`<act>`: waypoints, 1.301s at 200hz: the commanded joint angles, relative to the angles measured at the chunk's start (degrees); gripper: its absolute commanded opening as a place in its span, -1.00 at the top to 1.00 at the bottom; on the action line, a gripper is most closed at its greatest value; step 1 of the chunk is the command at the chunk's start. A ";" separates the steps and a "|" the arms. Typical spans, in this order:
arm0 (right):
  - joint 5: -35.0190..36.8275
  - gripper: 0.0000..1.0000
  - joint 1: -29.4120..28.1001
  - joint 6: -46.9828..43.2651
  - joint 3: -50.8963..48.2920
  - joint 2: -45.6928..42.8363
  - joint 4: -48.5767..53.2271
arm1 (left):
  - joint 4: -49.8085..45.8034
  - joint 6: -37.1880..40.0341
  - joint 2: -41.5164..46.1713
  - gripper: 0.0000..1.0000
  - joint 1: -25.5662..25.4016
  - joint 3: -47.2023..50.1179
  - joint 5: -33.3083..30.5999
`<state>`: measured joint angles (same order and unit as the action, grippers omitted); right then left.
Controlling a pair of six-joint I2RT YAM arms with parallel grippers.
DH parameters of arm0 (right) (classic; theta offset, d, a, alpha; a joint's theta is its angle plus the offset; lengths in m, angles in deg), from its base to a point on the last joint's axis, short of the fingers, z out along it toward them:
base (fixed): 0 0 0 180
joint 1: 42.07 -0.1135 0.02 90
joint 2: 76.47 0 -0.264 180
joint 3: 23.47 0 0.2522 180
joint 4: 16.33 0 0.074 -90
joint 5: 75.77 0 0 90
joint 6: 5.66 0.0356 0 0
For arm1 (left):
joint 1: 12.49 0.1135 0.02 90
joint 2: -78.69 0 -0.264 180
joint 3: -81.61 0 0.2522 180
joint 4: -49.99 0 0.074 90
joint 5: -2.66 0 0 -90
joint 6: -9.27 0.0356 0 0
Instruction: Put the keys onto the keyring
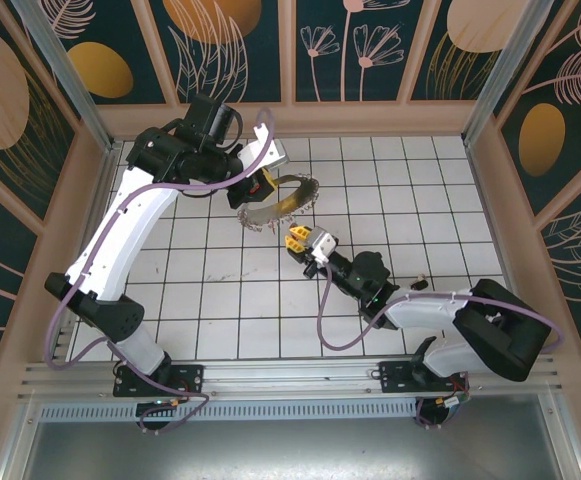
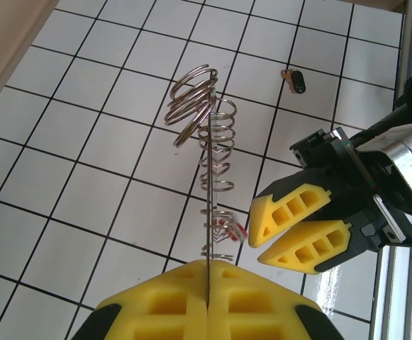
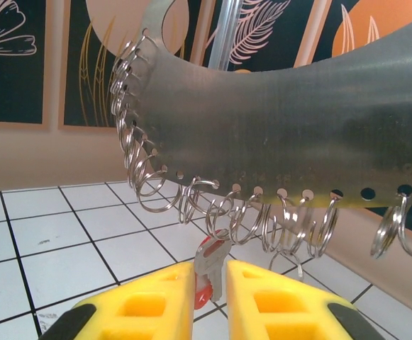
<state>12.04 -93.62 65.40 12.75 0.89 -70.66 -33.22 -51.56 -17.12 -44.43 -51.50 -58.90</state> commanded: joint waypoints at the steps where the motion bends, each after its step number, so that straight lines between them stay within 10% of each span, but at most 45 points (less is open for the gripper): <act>1: -0.97 0.61 -0.57 1.59 1.87 1.27 -3.89 | -0.34 1.16 1.85 1.00 -0.21 -0.10 0.73; 260: 5.46 0.58 -1.01 -0.75 4.80 6.22 -5.27 | -0.16 0.76 2.38 0.98 -0.27 0.35 0.06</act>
<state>16.21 -94.25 65.16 16.20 6.97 -73.33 -33.46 -51.52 -16.44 -44.43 -51.18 -59.31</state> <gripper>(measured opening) 0.206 0.062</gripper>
